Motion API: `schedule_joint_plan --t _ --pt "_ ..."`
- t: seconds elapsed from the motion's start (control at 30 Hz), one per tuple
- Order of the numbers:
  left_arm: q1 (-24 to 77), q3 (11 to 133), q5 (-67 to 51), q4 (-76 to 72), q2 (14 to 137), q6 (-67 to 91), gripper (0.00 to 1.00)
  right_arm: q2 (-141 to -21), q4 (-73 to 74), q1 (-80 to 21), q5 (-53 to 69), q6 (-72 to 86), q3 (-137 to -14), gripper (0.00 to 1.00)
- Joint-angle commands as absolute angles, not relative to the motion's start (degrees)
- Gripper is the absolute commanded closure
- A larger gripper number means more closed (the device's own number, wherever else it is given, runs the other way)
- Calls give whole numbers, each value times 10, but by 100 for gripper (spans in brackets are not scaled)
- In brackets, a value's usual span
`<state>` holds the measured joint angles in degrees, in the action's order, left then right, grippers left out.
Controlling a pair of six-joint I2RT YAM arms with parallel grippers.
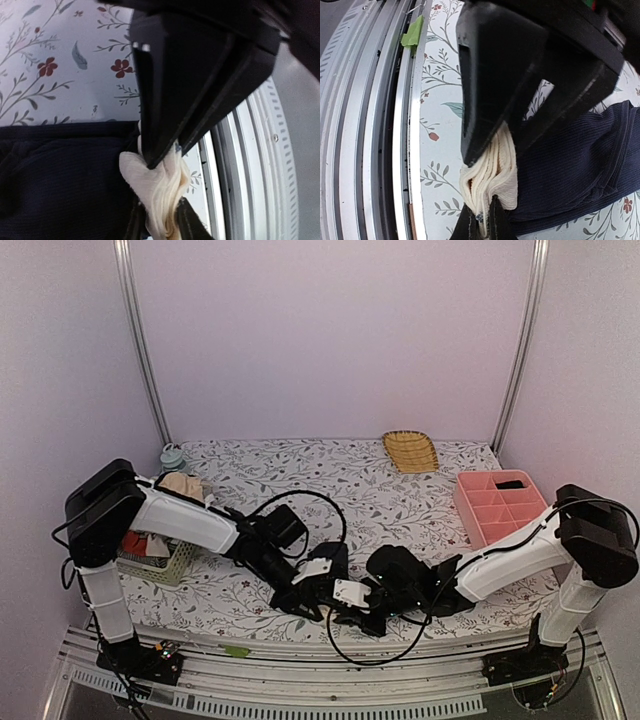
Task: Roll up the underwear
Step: Roll the underwear at the corner of the board.
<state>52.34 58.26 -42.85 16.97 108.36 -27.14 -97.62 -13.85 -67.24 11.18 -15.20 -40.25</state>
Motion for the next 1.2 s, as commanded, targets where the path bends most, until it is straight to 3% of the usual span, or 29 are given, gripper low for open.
schedule_joint_plan --t 0.0,0.23,0.37,0.67,1.17 --pt "506 554 -407 138 1039 -255 68 -974 -129 -676 145 -128 -420 100" --pt "474 444 -320 11 885 -197 33 -1014 -82 -637 296 -20 -462 100" --pt "475 369 -257 -50 799 -187 27 -1060 -55 -597 387 63 -499 100" --pt "543 270 -144 -95 681 -216 27 -1201 -3 -535 547 180 -571 100" --pt "698 311 -3 -143 860 -321 46 -1290 76 -517 570 199 -626 100"
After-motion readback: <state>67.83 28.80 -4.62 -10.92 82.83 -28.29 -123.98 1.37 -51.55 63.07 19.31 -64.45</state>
